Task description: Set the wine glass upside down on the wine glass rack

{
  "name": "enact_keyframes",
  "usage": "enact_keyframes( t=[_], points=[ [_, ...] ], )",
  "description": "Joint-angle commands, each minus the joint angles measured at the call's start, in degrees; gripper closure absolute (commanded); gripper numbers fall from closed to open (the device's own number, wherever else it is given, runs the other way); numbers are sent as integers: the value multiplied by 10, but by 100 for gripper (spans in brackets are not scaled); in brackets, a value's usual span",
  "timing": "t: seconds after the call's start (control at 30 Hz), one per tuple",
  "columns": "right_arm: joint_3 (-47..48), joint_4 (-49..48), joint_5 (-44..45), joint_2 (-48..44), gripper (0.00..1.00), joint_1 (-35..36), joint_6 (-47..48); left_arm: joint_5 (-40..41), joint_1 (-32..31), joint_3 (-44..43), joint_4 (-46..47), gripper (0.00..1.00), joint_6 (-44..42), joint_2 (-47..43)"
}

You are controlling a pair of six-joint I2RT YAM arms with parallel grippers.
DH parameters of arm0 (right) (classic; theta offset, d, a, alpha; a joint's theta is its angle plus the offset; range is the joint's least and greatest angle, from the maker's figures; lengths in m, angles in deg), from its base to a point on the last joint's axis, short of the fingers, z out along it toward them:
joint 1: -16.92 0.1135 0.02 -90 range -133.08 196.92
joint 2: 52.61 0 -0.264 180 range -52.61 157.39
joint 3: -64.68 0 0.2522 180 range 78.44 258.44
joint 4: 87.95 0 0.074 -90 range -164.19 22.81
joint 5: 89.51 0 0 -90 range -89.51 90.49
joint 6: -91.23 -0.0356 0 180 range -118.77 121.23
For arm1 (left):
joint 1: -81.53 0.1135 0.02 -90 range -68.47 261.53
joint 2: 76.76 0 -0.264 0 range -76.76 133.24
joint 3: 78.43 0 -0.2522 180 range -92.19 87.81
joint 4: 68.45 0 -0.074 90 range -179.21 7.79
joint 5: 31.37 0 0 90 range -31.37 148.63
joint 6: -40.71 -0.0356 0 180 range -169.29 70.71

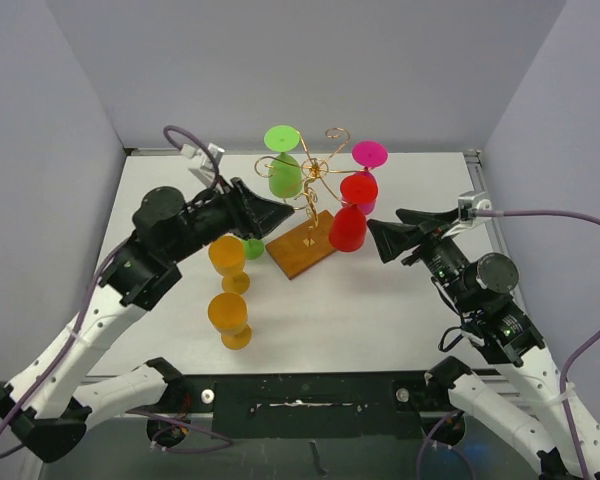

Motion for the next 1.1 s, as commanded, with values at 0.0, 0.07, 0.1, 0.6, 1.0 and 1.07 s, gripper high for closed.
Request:
enact_keyframes(
  t=[0.0,0.07,0.1,0.6,1.0,1.07],
  points=[
    [68,16,-26,53,26,5,-18,143,34,10,-103,44,-130,-82],
    [77,22,-19,78,29,16,-29,229,40,22,-147,36,-159,-108],
    [81,26,-5,88,30,33,-31,267,41,29,-162,33,-171,-118],
    [192,103,365,337,28,426,14,530,46,28,-175,25,-202,-189],
    [300,143,346,549,36,442,-86,537,46,-1,-115,24,-256,-197],
    [315,152,325,573,36,445,-86,536,46,7,-102,25,-257,-204]
  ],
)
